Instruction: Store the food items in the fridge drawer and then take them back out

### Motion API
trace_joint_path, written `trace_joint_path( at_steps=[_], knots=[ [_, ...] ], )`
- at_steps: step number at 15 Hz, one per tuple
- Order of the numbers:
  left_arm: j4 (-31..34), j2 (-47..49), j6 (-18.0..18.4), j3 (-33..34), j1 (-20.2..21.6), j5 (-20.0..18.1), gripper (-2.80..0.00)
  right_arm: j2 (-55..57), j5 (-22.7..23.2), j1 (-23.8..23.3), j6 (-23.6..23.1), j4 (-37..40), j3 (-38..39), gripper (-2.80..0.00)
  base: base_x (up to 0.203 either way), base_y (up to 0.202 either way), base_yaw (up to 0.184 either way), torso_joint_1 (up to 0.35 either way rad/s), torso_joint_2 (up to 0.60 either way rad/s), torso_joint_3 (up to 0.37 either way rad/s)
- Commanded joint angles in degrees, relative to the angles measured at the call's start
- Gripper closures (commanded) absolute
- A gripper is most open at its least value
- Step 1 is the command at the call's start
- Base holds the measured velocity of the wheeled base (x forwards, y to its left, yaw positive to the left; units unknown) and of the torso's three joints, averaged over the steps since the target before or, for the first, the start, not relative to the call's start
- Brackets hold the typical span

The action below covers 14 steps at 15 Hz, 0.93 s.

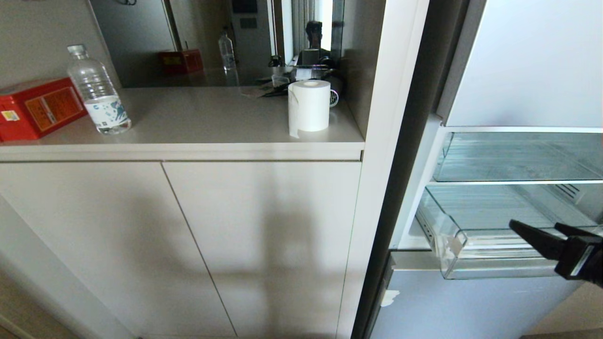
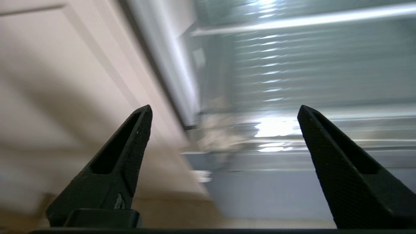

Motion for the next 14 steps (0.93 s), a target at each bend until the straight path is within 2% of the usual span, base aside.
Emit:
trace_joint_path(
  at_steps=[1, 3, 6, 14],
  knots=[
    [0.0, 0.01, 0.0, 0.0, 0.01, 0.02, 0.0, -2.47, 0.09, -6.11, -4.78, 25.59, -13.41, -2.8, 0.0, 0.0, 0.0, 0.0, 0.0, 0.0],
    [0.0, 0.01, 0.0, 0.0, 0.01, 0.02, 0.0, 4.71, -0.19, -9.66, -9.23, 30.44, -19.01, -2.8, 0.0, 0.0, 0.0, 0.0, 0.0, 0.0],
    [0.0, 0.01, 0.0, 0.0, 0.01, 0.02, 0.0, 14.14, -0.89, -12.27, -12.16, 33.01, -24.61, -2.8, 0.0, 0.0, 0.0, 0.0, 0.0, 0.0],
    [0.0, 0.01, 0.0, 0.0, 0.01, 0.02, 0.0, 32.64, -0.22, -13.1, -12.7, 30.38, -34.76, -2.8, 0.0, 0.0, 0.0, 0.0, 0.0, 0.0]
  ],
)
